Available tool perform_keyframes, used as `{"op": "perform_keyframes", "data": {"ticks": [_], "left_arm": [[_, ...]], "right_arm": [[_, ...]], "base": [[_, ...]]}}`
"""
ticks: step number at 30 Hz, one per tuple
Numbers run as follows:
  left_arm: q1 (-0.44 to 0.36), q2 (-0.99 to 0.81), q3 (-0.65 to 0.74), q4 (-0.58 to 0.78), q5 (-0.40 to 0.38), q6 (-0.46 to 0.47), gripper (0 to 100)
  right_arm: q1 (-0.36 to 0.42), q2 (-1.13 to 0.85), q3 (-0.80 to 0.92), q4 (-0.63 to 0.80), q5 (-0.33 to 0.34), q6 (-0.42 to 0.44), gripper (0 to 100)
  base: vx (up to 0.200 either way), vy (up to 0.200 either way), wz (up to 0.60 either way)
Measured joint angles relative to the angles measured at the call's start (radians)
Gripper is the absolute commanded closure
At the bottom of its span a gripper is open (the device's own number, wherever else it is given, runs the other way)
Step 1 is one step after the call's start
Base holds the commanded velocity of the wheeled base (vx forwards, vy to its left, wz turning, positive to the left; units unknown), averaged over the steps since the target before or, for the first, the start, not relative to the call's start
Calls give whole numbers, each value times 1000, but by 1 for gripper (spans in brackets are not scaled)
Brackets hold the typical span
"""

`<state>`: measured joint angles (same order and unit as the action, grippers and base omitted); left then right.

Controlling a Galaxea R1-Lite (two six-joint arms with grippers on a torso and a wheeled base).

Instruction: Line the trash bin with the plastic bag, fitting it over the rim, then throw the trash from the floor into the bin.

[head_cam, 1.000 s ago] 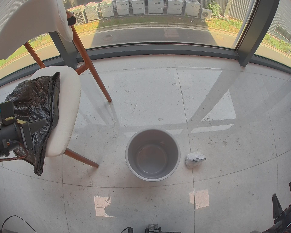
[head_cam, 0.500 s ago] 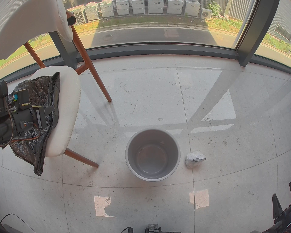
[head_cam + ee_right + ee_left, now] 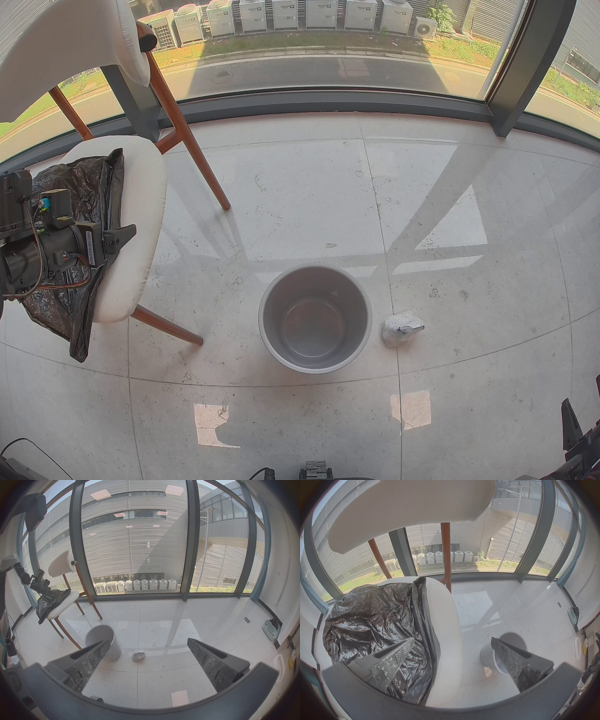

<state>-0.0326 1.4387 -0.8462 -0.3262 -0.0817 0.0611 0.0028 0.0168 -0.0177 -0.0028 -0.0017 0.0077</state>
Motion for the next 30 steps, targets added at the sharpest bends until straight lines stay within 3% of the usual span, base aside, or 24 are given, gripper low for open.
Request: {"op": "perform_keyframes", "data": {"ticks": [19, 30], "left_arm": [[39, 162, 14, -188, 12, 0, 0], [38, 212, 13, -204, 7, -1, 0]], "right_arm": [[0, 0, 0, 0, 0, 0, 0], [0, 0, 0, 0, 0, 0, 0]], "base": [[0, 0, 0], [0, 0, 0]]}}
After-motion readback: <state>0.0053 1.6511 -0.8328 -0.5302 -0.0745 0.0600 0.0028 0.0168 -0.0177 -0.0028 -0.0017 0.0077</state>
